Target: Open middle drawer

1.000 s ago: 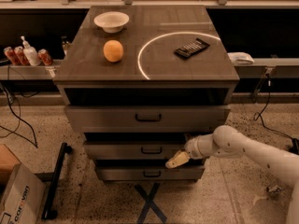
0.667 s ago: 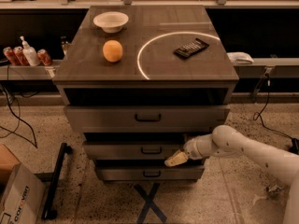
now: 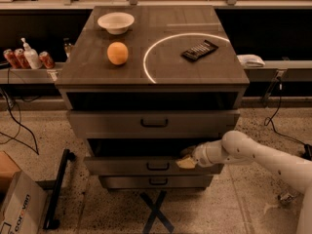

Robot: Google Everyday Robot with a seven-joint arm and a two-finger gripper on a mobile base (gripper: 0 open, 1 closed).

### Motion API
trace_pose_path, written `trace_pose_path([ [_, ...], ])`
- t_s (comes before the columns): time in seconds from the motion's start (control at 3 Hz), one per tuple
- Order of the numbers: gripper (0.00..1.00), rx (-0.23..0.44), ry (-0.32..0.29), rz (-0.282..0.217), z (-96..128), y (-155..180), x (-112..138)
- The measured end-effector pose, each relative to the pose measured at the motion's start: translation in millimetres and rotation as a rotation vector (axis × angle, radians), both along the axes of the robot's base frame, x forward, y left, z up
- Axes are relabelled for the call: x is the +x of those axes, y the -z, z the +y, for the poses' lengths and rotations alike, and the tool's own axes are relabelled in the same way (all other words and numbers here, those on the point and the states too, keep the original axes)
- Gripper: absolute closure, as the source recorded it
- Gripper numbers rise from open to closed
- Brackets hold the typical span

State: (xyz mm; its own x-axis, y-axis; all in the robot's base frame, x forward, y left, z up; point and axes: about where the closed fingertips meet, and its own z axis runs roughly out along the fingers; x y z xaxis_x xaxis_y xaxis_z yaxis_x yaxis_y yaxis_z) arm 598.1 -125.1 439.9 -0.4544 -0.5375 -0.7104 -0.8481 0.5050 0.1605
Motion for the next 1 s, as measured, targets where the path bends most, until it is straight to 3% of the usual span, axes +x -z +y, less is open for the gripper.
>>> trace_pose_path([
  [0.33,0.89,0.0,0.0,0.0,-0.1,-0.5,-0.2],
  [0.67,0.85,0.0,0.0,0.0,-0.1,-0.4,-0.7],
  [1.0,0.62,0.001,-0.004,0.002,2.1,0.6,-1.2],
])
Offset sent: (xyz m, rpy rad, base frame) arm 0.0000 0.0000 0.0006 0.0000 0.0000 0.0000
